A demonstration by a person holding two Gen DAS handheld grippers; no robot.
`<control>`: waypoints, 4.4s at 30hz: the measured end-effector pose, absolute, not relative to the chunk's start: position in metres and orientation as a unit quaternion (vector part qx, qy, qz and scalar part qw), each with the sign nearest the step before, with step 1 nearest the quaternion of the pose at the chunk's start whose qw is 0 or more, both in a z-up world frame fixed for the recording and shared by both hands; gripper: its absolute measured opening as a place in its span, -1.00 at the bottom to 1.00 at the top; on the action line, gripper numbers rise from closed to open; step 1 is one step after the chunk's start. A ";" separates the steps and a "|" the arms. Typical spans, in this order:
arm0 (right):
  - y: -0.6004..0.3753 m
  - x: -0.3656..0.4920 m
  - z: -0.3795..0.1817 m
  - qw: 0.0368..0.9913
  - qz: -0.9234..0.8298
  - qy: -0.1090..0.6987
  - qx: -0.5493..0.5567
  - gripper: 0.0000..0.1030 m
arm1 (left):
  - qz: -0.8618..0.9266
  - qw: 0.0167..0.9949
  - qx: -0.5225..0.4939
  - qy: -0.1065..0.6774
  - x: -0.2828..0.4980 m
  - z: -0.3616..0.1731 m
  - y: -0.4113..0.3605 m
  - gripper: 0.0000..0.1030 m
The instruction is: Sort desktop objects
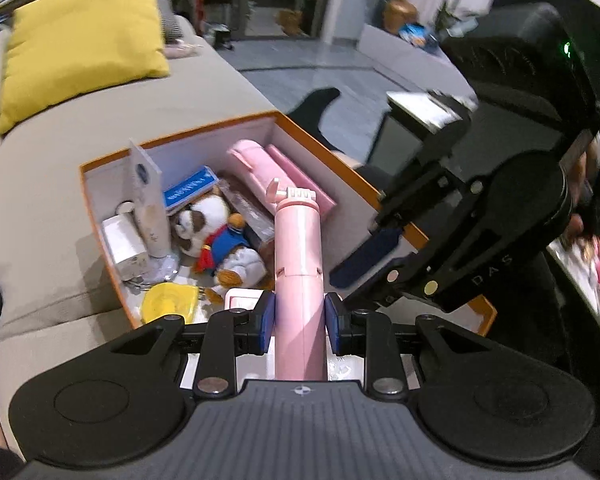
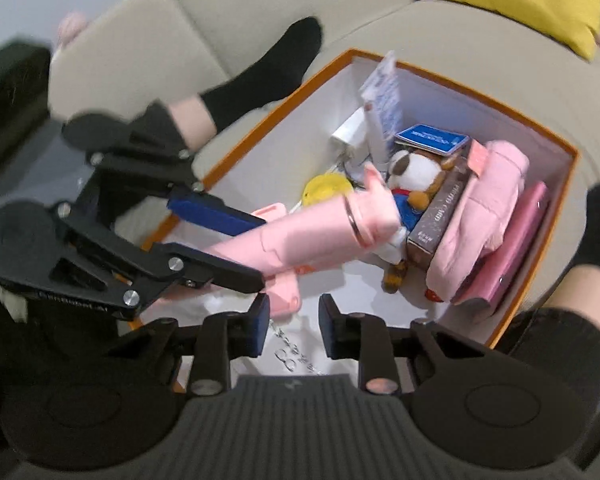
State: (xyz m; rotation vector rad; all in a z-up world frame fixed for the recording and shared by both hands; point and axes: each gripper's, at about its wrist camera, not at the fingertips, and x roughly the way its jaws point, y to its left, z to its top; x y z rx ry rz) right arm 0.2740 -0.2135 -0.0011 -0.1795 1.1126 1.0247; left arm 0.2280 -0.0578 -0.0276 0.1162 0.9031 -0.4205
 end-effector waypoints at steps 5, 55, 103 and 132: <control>-0.229 0.277 -0.006 0.743 0.443 0.501 0.013 -0.52 | -0.180 0.888 0.003 0.423 0.225 -0.026 -0.045 -0.41; -0.163 0.177 0.011 0.713 0.467 0.313 -0.420 -0.89 | -0.122 0.905 -0.060 0.403 0.192 -0.011 -0.003 -0.41; -0.182 0.281 -0.007 0.726 0.436 0.496 -0.192 -0.54 | -0.279 0.816 0.193 0.468 0.209 -0.071 -0.077 -0.82; -0.173 0.265 -0.049 0.664 0.406 0.598 -0.192 -0.72 | -0.297 0.825 0.138 0.461 0.206 -0.062 -0.060 -0.74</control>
